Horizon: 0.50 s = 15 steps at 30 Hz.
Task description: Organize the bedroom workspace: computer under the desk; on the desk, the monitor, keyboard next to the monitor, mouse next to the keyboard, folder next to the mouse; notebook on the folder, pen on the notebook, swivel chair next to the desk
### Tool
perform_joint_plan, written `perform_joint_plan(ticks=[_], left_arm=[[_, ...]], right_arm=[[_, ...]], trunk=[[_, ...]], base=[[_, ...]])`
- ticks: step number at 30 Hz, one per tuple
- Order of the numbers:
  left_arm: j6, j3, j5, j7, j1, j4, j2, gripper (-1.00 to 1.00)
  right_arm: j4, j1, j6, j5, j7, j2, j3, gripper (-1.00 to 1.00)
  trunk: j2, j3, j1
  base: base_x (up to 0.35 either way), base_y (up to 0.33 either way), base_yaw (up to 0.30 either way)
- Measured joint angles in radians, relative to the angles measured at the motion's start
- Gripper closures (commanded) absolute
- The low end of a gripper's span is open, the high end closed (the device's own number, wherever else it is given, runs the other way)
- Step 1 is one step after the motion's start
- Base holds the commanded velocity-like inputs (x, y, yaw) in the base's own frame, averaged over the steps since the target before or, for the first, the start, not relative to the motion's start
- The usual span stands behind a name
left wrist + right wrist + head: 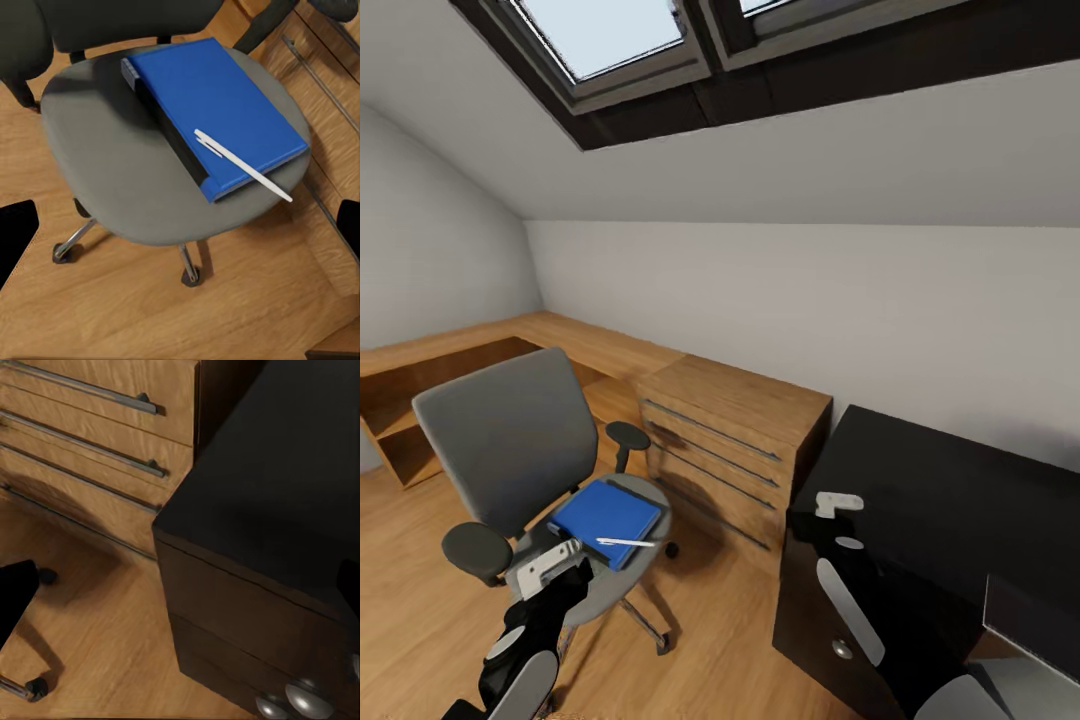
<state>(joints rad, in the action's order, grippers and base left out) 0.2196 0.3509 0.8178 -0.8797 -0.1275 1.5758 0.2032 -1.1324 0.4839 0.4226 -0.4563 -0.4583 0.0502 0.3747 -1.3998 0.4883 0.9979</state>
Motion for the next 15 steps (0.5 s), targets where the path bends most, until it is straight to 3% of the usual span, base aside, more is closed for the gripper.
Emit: perform_joint_plan(ticks=[10, 15], left_arm=[[0.001, 0.001, 0.000, 0.000, 0.000, 0.000, 0.000, -1.00], [-0.001, 0.002, 0.000, 0.000, 0.000, 0.000, 0.000, -1.00]], right_arm=[[0.036, 0.000, -0.020, 0.002, 0.000, -0.021, 0.020, -1.00], [0.041, 0.000, -0.023, 0.003, 0.000, -0.028, 0.037, -1.00]], trunk=[[0.000, 0.003, 0.000], [0.000, 0.005, 0.000]], base=[[0.004, 0.001, 0.280], [0.201, 0.075, 0.280]])
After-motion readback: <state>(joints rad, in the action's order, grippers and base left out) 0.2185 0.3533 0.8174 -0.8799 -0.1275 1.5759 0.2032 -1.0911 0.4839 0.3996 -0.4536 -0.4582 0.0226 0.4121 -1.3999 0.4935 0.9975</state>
